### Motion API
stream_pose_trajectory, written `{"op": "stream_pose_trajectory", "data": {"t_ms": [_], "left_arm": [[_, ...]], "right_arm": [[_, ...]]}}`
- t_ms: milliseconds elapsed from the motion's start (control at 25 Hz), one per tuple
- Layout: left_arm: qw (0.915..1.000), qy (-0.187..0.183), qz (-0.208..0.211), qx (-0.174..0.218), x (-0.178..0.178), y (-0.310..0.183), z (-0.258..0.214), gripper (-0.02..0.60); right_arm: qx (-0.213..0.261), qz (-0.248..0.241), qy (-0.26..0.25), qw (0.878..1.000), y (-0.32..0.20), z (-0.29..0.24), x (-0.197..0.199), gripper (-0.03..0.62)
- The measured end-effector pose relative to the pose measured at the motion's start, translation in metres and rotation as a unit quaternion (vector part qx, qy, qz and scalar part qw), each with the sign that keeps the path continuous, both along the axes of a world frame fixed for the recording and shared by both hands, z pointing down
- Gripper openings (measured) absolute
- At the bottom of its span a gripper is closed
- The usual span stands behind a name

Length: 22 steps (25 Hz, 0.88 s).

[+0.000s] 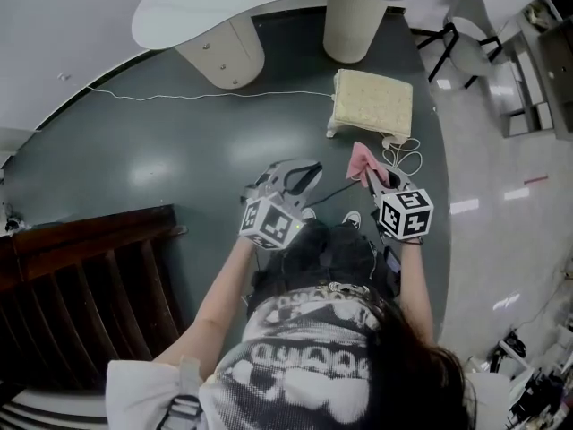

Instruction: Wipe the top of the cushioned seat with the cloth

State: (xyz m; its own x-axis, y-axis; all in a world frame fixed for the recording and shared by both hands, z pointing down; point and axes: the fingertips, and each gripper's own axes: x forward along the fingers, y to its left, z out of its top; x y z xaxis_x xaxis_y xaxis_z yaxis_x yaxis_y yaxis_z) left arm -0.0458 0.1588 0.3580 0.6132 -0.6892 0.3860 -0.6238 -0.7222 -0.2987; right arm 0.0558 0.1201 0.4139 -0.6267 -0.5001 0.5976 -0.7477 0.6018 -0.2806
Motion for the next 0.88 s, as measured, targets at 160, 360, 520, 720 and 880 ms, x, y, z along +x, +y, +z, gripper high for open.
{"op": "stream_pose_trajectory", "data": {"t_ms": [160, 360, 520, 720, 880], "left_arm": [[1.0, 0.001, -0.005, 0.002, 0.014, 0.01, -0.005, 0.017], [0.9997, 0.003, -0.022, 0.003, 0.026, 0.015, -0.011, 0.017], [0.9994, -0.001, -0.034, 0.01, 0.046, 0.021, -0.015, 0.017], [0.9989, 0.001, -0.045, 0.016, 0.074, 0.035, -0.022, 0.017], [0.9987, 0.0, -0.045, 0.023, 0.094, 0.046, -0.031, 0.017]], "right_arm": [[0.006, -0.017, -0.007, 1.0, 0.011, -0.014, 0.006, 0.008], [0.001, -0.035, -0.02, 0.999, 0.02, -0.026, 0.017, 0.008], [0.015, -0.048, -0.021, 0.999, 0.027, -0.037, 0.036, 0.008], [0.032, -0.061, -0.024, 0.997, 0.04, -0.046, 0.058, 0.008], [0.042, -0.073, -0.03, 0.996, 0.051, -0.054, 0.067, 0.007]]}}
